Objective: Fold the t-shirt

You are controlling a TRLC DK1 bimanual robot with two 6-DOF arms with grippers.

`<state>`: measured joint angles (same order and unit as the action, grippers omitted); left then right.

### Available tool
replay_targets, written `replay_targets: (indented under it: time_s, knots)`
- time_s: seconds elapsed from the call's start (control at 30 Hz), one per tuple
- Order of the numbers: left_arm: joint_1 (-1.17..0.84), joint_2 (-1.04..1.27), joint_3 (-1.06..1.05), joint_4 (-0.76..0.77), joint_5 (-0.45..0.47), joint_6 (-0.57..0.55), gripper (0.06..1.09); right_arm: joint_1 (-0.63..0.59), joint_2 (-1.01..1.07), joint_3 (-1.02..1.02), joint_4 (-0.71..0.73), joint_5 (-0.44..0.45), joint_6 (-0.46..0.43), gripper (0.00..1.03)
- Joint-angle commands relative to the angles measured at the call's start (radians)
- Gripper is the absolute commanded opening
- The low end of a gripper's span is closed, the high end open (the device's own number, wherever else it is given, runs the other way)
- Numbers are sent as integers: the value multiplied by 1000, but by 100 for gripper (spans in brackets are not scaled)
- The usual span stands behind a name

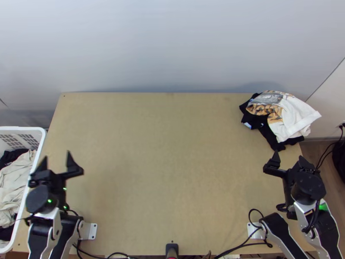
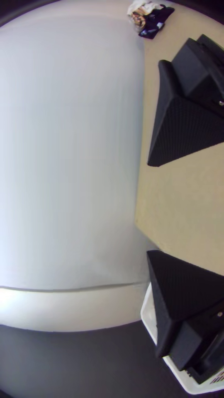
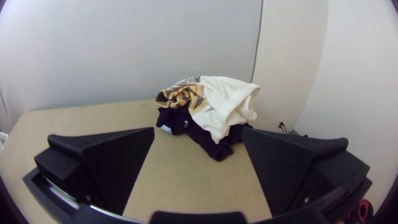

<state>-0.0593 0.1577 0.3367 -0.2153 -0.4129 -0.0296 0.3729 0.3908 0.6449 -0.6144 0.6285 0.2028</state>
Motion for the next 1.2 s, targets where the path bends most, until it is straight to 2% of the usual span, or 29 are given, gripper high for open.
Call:
replay_targets:
  time_s: [0.0,0.1,0.4,0.53,0.73,1.17]
  knots:
    - [227,172,200,-7,-1,54,104,4,46,10,-5,-7,24,98]
    - [329,290,243,-7,0,111,104,9,63,12,4,-23,35,98]
    - [547,663,464,-104,10,112,104,11,52,-14,-10,-35,37,98]
    - [702,799,545,-27,33,97,104,11,43,-48,-10,-35,46,98]
    - [937,1062,667,22,40,16,104,18,66,-34,-10,-35,47,98]
    - [1210,1510,711,102,102,-44,104,-3,97,-19,-16,-33,32,98]
